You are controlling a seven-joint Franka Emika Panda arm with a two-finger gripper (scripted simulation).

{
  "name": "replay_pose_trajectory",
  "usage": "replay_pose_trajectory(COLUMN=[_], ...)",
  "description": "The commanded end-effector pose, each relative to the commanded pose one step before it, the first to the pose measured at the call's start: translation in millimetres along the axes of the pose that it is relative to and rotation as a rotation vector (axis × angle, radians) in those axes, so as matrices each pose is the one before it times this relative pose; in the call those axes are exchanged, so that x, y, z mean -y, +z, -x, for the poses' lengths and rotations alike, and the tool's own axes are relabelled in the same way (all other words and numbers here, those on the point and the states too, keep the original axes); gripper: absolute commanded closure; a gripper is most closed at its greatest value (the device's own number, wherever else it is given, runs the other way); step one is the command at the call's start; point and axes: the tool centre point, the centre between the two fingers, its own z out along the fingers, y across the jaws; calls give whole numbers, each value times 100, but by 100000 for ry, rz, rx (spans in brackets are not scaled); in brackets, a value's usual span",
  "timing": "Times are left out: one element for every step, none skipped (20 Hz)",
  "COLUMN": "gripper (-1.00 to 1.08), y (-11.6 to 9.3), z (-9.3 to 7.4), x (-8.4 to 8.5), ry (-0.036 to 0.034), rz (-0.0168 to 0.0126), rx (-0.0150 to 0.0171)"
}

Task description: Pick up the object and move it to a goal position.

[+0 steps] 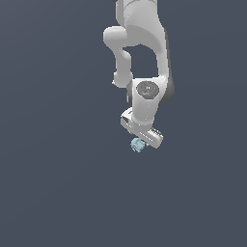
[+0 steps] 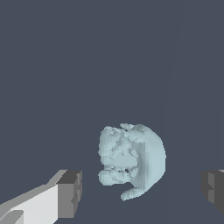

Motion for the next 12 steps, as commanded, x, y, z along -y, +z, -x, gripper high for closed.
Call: replay_pose_trajectory(gripper=[-92, -92, -92, -92, -92, -92, -92, -92, -92, -92, -92, -92], y=[138, 190, 262, 340, 410, 486, 551, 586, 522, 441, 368, 286], z=[-4, 11, -14, 20, -4, 31, 6, 8, 31, -7, 13, -28], x=[-6, 3, -24, 5, -23, 5, -24, -23, 7, -18, 15, -8], ry=[26, 0, 69, 0, 69, 0, 69, 69, 0, 69, 0, 69], rz=[-1, 0, -2, 0, -2, 0, -1, -1, 0, -2, 0, -4], rx=[-7, 0, -7, 0, -8, 0, -8, -8, 0, -8, 0, -7])
